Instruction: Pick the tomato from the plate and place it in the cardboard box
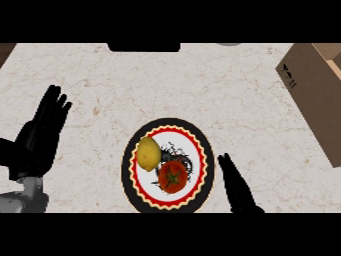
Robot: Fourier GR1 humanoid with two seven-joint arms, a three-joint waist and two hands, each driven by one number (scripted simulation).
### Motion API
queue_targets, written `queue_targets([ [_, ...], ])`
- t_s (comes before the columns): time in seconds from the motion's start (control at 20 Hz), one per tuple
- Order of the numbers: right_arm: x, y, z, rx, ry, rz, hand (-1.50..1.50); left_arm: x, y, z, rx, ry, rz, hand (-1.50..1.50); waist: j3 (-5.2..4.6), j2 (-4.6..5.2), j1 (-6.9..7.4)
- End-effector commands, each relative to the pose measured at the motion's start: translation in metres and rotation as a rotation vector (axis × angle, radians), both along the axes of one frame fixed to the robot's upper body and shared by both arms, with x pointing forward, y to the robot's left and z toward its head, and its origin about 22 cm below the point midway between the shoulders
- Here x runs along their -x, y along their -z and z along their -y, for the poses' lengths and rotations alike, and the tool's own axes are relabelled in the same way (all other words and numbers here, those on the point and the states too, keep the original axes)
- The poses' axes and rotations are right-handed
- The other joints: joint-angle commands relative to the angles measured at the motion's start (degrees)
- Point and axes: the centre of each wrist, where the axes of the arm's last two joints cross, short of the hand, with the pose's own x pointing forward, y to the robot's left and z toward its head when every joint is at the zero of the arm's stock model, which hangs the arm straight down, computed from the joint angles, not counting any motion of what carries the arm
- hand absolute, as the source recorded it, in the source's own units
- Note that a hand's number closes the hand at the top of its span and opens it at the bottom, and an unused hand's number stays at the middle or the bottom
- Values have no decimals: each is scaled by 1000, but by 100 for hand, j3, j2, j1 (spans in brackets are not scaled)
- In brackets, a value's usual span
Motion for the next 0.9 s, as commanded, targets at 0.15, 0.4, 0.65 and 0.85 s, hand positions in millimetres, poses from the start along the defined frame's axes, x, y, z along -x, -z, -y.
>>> queue_targets([
  [0.15, -38, 39, -40, 116, 27, -12, -150, -2, -5, -2, -1, 10, -5, 0, 0, 7, 31],
  [0.4, -38, 51, -41, 130, 31, -41, -150, -5, 10, 4, 6, 14, 6, 0, -3, 26, 27],
  [0.65, -45, 77, -69, 146, 11, -22, -150, -19, -12, 0, 17, 5, 5, 0, 2, 3, -12],
  [0.85, -70, 85, -55, 146, 24, -61, -150, -2, 11, -8, -2, -11, 2, 0, 2, -7, -37],
])
